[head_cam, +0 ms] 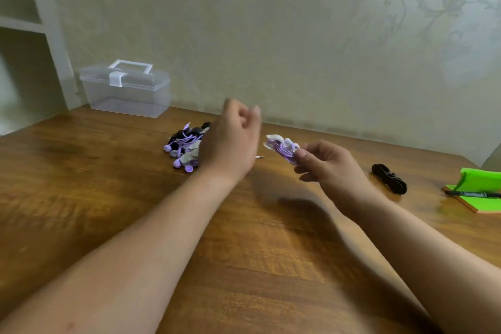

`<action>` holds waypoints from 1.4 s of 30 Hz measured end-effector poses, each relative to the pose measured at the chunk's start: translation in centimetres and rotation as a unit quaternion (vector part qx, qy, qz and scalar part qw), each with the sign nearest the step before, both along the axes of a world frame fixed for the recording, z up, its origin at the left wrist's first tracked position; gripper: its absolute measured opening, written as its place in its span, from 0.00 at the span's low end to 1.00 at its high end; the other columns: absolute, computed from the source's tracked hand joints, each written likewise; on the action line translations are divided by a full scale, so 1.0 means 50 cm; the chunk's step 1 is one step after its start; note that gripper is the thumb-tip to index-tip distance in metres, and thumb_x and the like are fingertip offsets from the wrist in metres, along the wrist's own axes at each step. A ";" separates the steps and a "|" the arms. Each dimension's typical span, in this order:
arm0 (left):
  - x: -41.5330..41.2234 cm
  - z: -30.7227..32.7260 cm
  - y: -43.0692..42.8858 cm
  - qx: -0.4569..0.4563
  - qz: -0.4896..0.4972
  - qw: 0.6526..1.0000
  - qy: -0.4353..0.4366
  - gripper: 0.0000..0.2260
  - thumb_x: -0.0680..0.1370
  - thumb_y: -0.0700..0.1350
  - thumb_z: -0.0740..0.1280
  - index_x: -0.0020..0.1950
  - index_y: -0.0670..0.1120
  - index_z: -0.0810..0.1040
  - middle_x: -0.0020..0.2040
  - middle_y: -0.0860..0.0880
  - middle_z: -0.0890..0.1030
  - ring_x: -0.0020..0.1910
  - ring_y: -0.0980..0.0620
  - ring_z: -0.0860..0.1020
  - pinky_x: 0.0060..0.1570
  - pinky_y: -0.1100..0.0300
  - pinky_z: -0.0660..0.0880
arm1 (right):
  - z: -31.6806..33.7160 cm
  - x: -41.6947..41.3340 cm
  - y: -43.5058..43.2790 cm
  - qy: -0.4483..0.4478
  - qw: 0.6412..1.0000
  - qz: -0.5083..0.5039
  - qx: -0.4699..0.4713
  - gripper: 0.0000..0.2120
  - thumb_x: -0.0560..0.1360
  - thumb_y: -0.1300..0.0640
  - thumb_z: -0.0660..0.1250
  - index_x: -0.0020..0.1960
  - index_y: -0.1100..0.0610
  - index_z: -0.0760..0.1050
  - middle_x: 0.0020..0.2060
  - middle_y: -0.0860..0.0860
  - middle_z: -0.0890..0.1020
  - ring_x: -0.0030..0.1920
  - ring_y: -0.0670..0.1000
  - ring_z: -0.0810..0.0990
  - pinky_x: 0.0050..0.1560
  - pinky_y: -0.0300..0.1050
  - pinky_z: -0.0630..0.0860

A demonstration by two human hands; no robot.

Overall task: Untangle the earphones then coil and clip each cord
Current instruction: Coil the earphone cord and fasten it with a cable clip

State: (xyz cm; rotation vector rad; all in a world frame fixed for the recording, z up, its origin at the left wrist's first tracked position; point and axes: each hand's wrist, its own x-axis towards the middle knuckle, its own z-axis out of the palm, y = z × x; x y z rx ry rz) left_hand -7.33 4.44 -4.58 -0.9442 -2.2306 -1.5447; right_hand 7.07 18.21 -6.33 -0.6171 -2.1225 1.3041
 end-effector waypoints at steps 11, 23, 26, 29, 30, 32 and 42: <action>-0.112 -0.034 -0.022 -0.097 0.081 0.984 0.125 0.16 0.83 0.49 0.55 0.56 0.53 0.83 0.58 0.53 0.83 0.62 0.47 0.75 0.68 0.45 0.65 | -0.009 -0.265 -0.092 -0.056 0.979 -0.019 0.195 0.15 0.78 0.46 0.66 0.60 0.48 0.84 0.52 0.47 0.87 0.56 0.52 0.83 0.56 0.50 0.79; -0.006 -0.047 0.021 -0.016 -0.037 0.969 0.242 0.11 0.80 0.47 0.62 0.56 0.49 0.83 0.56 0.53 0.83 0.60 0.50 0.77 0.65 0.47 0.69 | -0.018 -0.045 0.112 -0.215 0.926 -0.176 0.256 0.22 0.81 0.42 0.66 0.74 0.45 0.73 0.67 0.52 0.78 0.67 0.57 0.75 0.65 0.54 0.75; 0.039 -0.073 0.059 -0.090 -0.135 0.967 0.195 0.13 0.79 0.50 0.61 0.58 0.50 0.82 0.56 0.54 0.82 0.59 0.49 0.78 0.61 0.48 0.72 | -0.025 -0.049 0.108 -0.327 0.894 -0.108 0.285 0.23 0.82 0.36 0.61 0.72 0.45 0.74 0.68 0.52 0.75 0.68 0.58 0.73 0.67 0.55 0.73; 0.050 -0.097 0.078 -0.138 -0.192 0.960 0.149 0.14 0.80 0.52 0.61 0.61 0.52 0.81 0.57 0.55 0.81 0.60 0.50 0.78 0.62 0.48 0.74 | -0.019 -0.047 0.099 -0.326 0.892 -0.096 0.297 0.14 0.82 0.40 0.63 0.59 0.47 0.77 0.60 0.52 0.75 0.61 0.56 0.75 0.63 0.54 0.77; 0.049 -0.101 0.080 -0.143 -0.202 0.960 0.131 0.13 0.81 0.50 0.62 0.62 0.52 0.81 0.58 0.55 0.80 0.59 0.52 0.78 0.62 0.49 0.75 | -0.013 -0.041 0.097 -0.329 0.892 -0.088 0.296 0.11 0.81 0.41 0.64 0.56 0.47 0.76 0.59 0.51 0.75 0.58 0.55 0.76 0.62 0.54 0.78; 0.044 -0.105 0.078 -0.153 -0.216 0.960 0.094 0.13 0.82 0.47 0.64 0.65 0.52 0.79 0.60 0.56 0.78 0.57 0.57 0.78 0.61 0.52 0.76 | 0.000 -0.025 0.086 -0.352 0.885 -0.056 0.300 0.10 0.80 0.41 0.67 0.54 0.46 0.75 0.57 0.49 0.74 0.55 0.52 0.76 0.60 0.52 0.79; 0.083 -0.095 0.072 -0.100 -0.412 0.893 -0.151 0.20 0.83 0.38 0.66 0.75 0.50 0.72 0.63 0.51 0.82 0.53 0.52 0.85 0.55 0.58 0.80 | 0.015 0.080 0.039 -0.026 0.988 0.038 -0.148 0.02 0.81 0.62 0.69 0.53 0.61 0.79 0.43 0.58 0.85 0.39 0.52 0.84 0.39 0.44 0.80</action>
